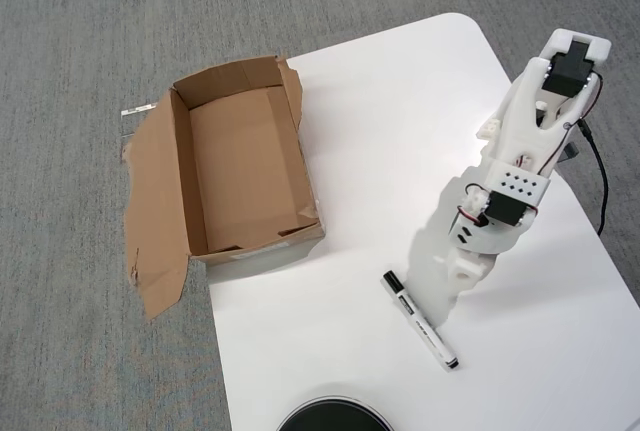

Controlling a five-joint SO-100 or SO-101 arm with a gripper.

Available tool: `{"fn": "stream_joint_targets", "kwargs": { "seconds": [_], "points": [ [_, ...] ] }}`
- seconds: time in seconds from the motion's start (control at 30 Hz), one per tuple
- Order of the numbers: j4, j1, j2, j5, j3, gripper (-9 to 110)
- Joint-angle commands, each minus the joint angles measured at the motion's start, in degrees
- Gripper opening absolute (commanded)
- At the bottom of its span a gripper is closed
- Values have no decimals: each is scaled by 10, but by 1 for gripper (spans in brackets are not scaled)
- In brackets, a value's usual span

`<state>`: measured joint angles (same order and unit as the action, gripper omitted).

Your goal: Grasp a pen and put it in the box.

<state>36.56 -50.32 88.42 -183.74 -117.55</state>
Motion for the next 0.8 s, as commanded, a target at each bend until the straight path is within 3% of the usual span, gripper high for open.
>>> {"fn": "stream_joint_targets", "kwargs": {
  "seconds": [0.0,0.77],
  "points": [
    [-5,4,8,-236,39,24],
    [-4,18,4,-232,274,24]
  ]
}}
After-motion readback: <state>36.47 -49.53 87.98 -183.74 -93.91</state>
